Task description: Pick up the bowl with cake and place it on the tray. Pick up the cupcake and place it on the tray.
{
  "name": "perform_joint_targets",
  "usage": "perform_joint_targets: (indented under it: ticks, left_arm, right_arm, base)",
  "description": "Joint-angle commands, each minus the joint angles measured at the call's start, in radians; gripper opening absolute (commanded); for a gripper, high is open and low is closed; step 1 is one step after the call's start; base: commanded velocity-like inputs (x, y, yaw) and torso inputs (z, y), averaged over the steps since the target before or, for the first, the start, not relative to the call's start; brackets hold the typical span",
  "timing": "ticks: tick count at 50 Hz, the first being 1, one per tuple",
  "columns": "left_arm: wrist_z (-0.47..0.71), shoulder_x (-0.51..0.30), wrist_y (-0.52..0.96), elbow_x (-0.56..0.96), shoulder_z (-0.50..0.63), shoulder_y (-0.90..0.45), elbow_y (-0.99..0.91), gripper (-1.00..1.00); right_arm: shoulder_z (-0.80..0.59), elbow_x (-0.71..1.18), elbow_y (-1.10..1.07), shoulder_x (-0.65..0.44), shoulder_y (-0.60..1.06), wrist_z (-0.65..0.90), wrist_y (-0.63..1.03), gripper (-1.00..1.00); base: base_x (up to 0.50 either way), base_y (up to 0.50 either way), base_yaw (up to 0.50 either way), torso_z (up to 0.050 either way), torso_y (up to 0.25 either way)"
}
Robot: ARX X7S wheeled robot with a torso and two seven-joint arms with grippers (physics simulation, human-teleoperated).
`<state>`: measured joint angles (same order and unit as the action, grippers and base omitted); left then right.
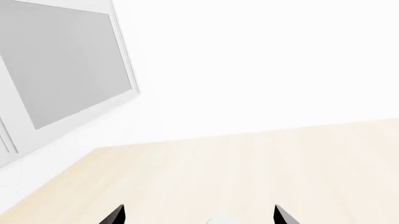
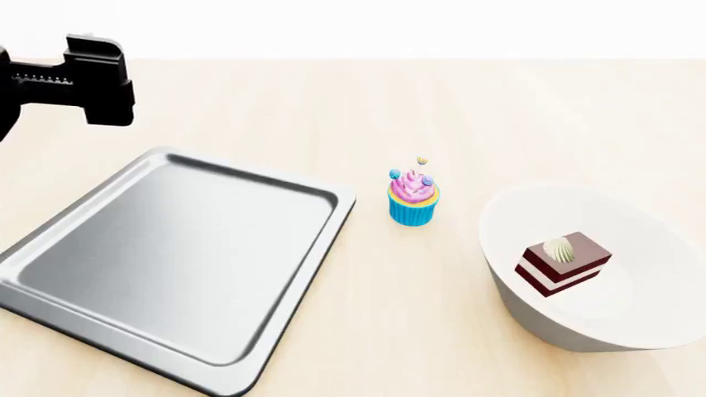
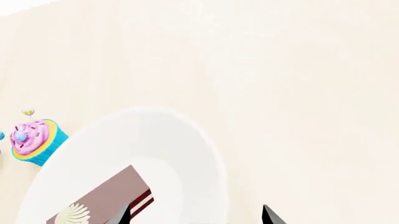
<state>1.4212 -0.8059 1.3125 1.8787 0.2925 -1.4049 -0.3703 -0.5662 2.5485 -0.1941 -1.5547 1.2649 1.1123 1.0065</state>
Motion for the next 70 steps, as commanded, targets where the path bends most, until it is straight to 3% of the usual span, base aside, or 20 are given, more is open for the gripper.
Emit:
perform_joint_targets:
  ticks: [1, 11, 26, 34, 48, 59, 70]
  left_arm:
    - [-0.012, 0.002, -0.010, -0.013, 0.015, -0.009, 0.005, 1.00]
    - [-0.035, 0.003, -0.016, -0.038, 0.022, -0.004, 0.006, 1.00]
    - [-0.070, 0.021, -0.022, -0.083, 0.044, -0.009, 0.019, 1.00]
    - [-0.166, 0.017, -0.026, -0.174, 0.039, 0.011, 0.028, 1.00]
    - [-0.114, 0.036, -0.033, -0.136, 0.066, -0.013, 0.036, 1.00]
    - [-0.202, 0.016, -0.043, -0.210, 0.060, 0.005, 0.040, 1.00]
    - [-0.216, 0.022, -0.044, -0.228, 0.074, -0.006, 0.051, 1.00]
  right_arm:
    - [-0.046, -0.042, 0.000, -0.015, -0.064, -0.104, -0.043, 1.00]
    - [-0.033, -0.019, 0.092, 0.041, -0.047, -0.006, 0.019, 1.00]
    - [-0.043, -0.120, 0.159, 0.174, -0.039, -0.038, 0.052, 1.00]
    - [-0.087, -0.123, 0.259, 0.252, 0.019, 0.028, 0.138, 1.00]
    - [-0.097, -0.106, 0.290, 0.227, -0.010, 0.046, 0.085, 1.00]
    - [-0.117, -0.133, 0.342, 0.305, -0.017, 0.008, 0.099, 1.00]
    - [-0.133, -0.150, 0.324, 0.231, -0.118, -0.037, 0.062, 1.00]
  base:
    - [0.00, 0.00, 0.00, 0.000, 0.000]
    - [0.00, 0.00, 0.00, 0.000, 0.000]
    - [0.00, 0.00, 0.00, 0.000, 0.000]
    - [0.00, 0.00, 0.00, 0.000, 0.000]
    - [0.00, 0.00, 0.00, 0.000, 0.000]
    - [0.00, 0.00, 0.00, 0.000, 0.000]
    - [0.00, 0.00, 0.00, 0.000, 0.000]
